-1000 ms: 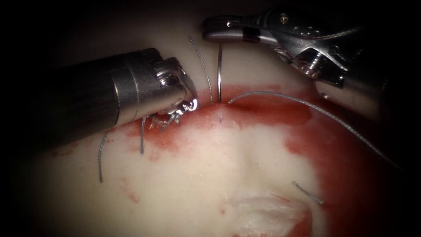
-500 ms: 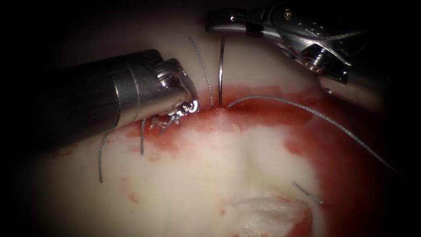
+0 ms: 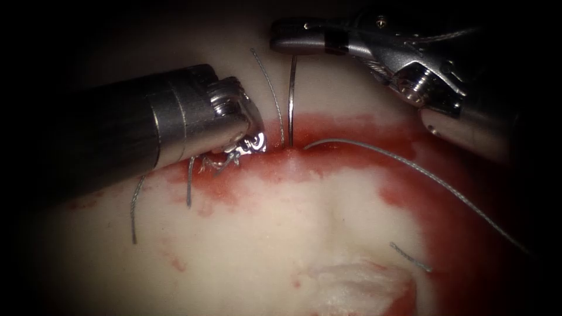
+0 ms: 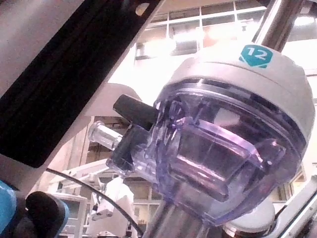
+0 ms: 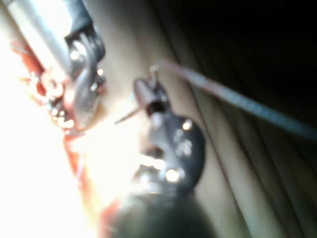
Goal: Wound Closure
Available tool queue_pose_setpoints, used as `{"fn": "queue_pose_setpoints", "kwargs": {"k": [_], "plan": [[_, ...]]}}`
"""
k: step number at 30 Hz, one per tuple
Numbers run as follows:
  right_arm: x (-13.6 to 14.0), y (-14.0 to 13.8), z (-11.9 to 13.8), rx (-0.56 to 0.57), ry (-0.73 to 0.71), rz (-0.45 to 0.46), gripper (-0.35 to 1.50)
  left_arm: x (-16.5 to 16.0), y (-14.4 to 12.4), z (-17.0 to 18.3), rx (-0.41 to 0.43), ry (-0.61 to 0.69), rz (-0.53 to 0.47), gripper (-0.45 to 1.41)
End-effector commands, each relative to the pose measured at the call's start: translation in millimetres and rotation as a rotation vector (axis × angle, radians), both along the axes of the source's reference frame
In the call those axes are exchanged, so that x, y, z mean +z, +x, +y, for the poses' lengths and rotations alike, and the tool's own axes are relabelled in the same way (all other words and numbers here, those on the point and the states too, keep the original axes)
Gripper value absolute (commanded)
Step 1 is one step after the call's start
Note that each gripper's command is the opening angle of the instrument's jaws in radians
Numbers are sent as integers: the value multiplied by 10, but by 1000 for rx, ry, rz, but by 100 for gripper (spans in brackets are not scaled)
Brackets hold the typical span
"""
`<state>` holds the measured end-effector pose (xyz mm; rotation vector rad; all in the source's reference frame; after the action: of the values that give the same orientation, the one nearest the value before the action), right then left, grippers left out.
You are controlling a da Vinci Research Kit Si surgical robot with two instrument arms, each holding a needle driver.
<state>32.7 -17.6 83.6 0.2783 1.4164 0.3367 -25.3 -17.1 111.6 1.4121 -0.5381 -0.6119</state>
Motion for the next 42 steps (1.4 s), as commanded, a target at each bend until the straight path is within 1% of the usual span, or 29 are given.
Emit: {"fn": "queue_pose_setpoints", "kwargs": {"k": [1,6,16,18,26,28,33,34,36,38,39,42], "plan": [[-2,7,13,2,-3,4,-35,-4,-6,13,-2,-6,-4,-45],[-4,4,16,6,13,5,-35,-4,-5,12,-2,-6,-4,-45],[-5,5,15,20,125,7,-35,-4,-6,12,-1,-10,-8,-45],[-5,5,14,25,183,9,-35,-4,-6,12,-1,-10,-8,-45],[-4,6,13,26,284,14,-35,-4,-5,12,1,-12,-6,-45],[-3,6,11,26,359,16,-35,-4,-5,12,1,-12,-6,-45],[2,7,3,8,486,24,-35,-6,-6,16,5,-7,-9,-45],[8,7,-5,6,557,0,-35,-8,-6,19,-6,-15,-18,-45],[20,7,-16,-12,596,-39,-35,-13,-7,28,-33,-28,-29,-45],[30,8,-27,-14,636,-48,-35,-18,-9,39,-70,-48,-40,-45],[34,9,-30,-13,659,-54,-35,-23,-10,46,-96,-66,-61,-45],[43,10,-37,-1,721,-42,-35,-35,-10,63,-144,-90,-102,-45]]}}
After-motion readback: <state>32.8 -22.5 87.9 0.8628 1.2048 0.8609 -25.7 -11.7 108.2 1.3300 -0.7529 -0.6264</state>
